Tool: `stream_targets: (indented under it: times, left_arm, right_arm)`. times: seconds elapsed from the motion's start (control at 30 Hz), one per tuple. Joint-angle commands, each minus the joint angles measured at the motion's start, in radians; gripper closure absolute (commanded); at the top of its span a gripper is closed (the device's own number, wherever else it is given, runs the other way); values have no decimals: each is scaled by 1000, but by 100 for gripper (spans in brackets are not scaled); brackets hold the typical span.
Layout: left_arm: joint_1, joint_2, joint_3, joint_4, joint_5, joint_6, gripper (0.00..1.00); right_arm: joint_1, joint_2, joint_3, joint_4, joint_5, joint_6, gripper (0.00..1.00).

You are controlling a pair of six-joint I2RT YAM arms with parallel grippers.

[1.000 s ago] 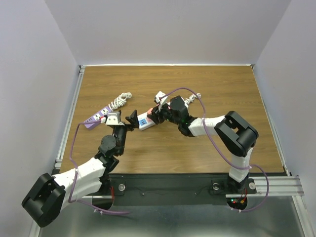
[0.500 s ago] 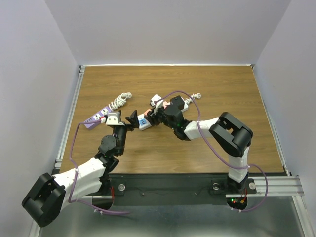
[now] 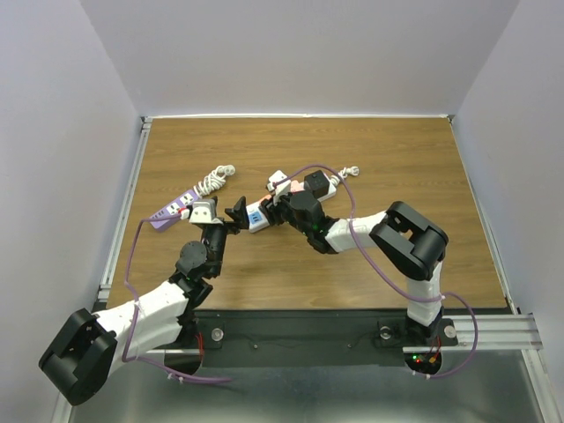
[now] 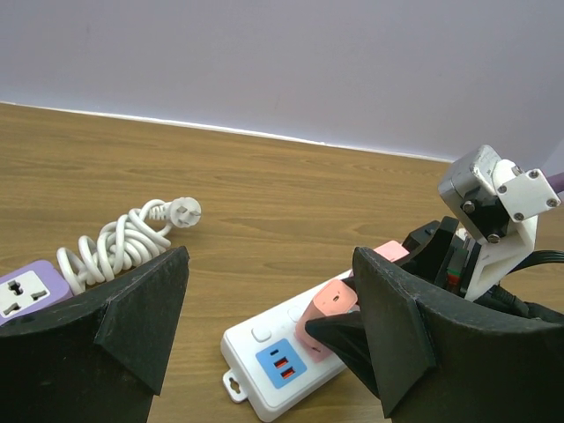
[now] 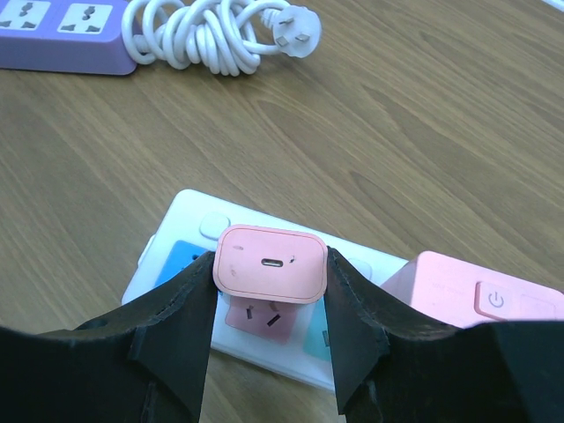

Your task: Insert the plug

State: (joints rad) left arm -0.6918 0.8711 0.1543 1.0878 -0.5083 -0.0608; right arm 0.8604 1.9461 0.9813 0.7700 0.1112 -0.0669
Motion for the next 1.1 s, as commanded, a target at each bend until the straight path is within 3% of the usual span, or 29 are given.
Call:
stream_targets:
  times: [0.0,1.07]
  left_arm:
    - [3,-14,7,44,-4,4,14]
    - [3,-61,-12,40,1,-4,14]
  right_arm:
    - [2,11,30,58,81,-11,99]
    - [42,59,42,57,185,38,99]
